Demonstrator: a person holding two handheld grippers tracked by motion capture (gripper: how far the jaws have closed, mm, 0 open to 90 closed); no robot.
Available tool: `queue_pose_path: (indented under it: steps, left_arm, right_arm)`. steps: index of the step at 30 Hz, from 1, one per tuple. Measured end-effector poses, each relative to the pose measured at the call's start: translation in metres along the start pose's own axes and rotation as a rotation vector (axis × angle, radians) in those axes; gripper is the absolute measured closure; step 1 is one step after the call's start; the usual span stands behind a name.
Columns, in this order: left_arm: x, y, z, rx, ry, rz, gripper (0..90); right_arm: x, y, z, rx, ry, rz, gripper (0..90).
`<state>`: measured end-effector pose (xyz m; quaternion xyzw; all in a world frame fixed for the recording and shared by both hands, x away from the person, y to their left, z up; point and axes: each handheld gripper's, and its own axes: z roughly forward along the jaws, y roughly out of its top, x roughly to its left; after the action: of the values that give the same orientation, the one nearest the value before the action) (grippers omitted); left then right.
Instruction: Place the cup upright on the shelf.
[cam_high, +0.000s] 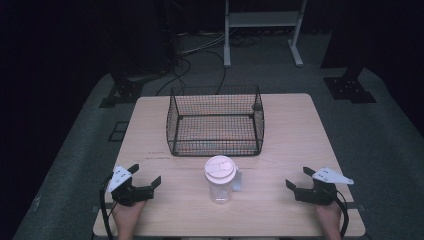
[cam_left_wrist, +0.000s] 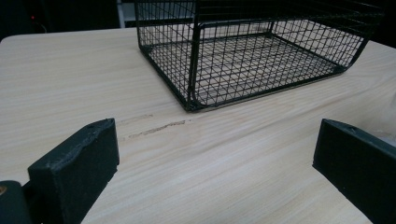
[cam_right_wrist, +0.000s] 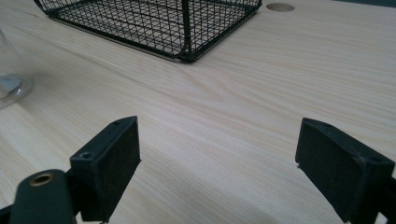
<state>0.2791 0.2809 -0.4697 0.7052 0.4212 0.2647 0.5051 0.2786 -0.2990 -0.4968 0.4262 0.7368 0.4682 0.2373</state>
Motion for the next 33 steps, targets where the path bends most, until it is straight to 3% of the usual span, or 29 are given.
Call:
queue_pose_path:
  steps: [6,15,18,23,25,27,33]
  left_arm:
    - [-0.006,0.003,0.005,0.018,0.007,0.019,0.0]
    - [-0.023,0.015,0.009,0.007,-0.02,0.115,0.0]
    - [-0.027,0.019,0.008,0.0,-0.031,0.13,0.0]
    - [-0.037,0.033,0.008,-0.011,-0.062,0.185,0.0]
    - [-0.041,0.038,0.008,-0.019,-0.097,0.174,0.0]
    - [-0.045,0.043,0.008,-0.027,-0.102,0.197,0.0]
    - [-0.05,0.053,0.013,-0.023,-0.133,0.213,0.0]
  right_arm:
    - [-0.001,0.0,-0.001,-0.006,0.004,0.006,12.9]
    - [0.001,0.0,0.0,0.005,0.001,-0.005,12.9]
    - [0.001,0.0,0.001,0.007,-0.005,-0.003,12.9]
    - [0.001,0.0,0.001,0.009,-0.009,-0.005,12.9]
    - [0.001,0.0,0.001,0.01,-0.009,-0.005,12.9]
    - [0.001,0.0,0.001,0.01,-0.008,-0.005,12.9]
    - [0.001,0.0,0.001,0.01,-0.009,-0.007,12.9]
